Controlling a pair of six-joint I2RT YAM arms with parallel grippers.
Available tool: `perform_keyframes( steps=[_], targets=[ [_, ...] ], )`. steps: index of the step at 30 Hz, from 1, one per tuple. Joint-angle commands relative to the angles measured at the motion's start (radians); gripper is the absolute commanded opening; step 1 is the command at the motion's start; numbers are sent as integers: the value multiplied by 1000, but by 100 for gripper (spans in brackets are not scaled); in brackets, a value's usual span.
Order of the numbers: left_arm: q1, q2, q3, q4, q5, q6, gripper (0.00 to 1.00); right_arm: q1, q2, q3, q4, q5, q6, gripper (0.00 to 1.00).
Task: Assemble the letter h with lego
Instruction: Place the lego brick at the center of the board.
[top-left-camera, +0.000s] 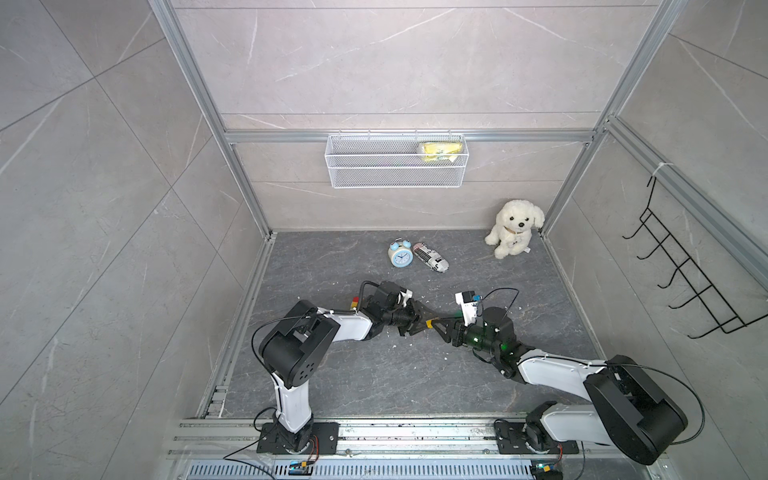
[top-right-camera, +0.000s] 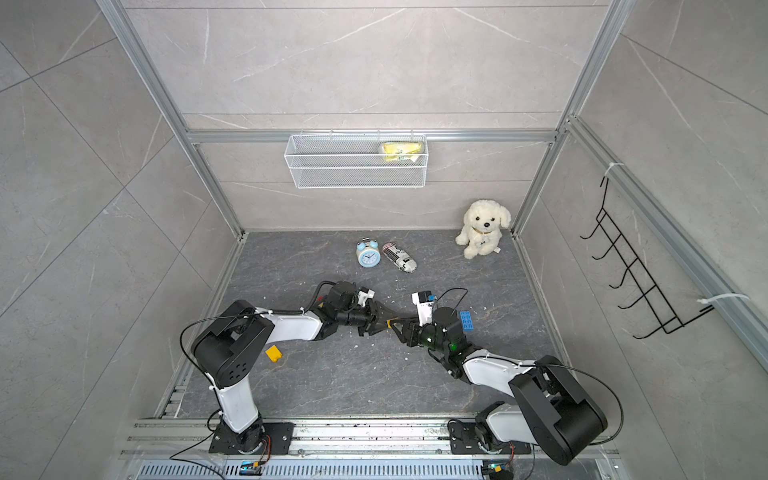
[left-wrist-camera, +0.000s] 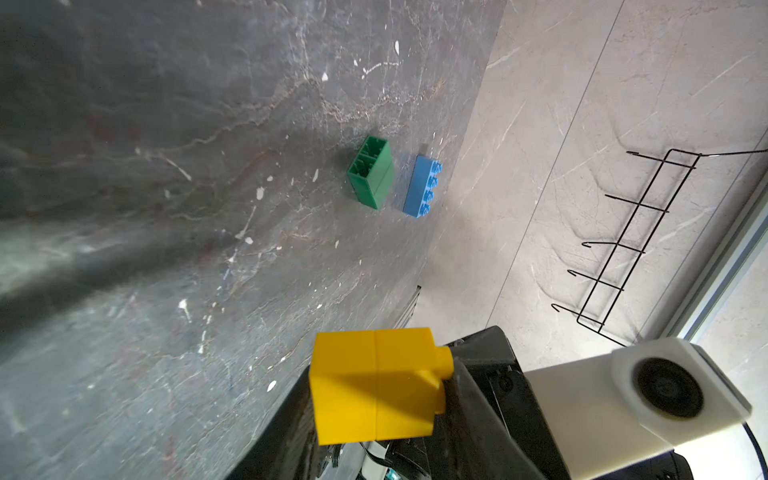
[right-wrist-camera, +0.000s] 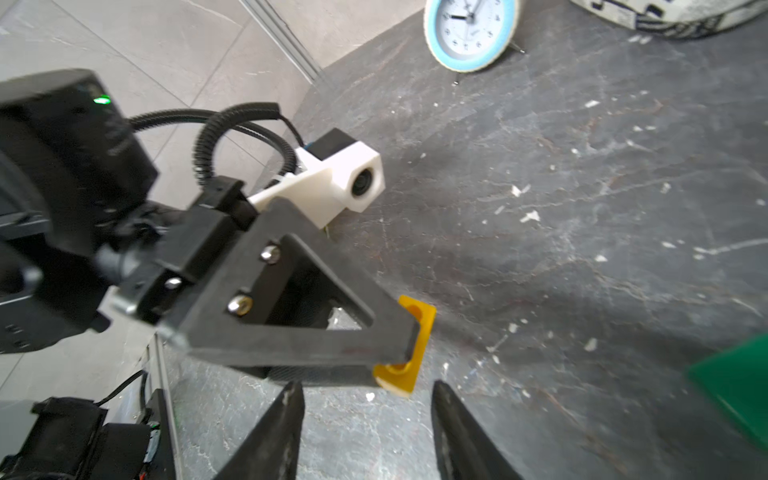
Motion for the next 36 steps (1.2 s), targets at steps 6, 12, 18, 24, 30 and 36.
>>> perform_keyframes(
  steps=[6, 12, 18, 24, 30, 36],
  targets=[
    [-21, 13, 41, 97, 4, -57, 24, 1, -24, 8, -66, 84, -24, 48],
    [-60, 34, 65, 103, 18, -62, 25, 1, -52, -8, -52, 108, -26, 43],
    [-83, 43, 67, 134, 24, -77, 25, 1, -57, -8, -60, 122, -28, 30],
    [-83, 44, 62, 158, 32, -74, 40, 1, -66, -10, -76, 147, -38, 12],
    [-45, 14, 39, 88, 5, 17, 79, 2, -67, -3, -120, 188, -54, 2],
    [28, -110, 15, -88, -56, 218, 99, 7, -77, 6, -185, 272, -65, 0]
  ],
)
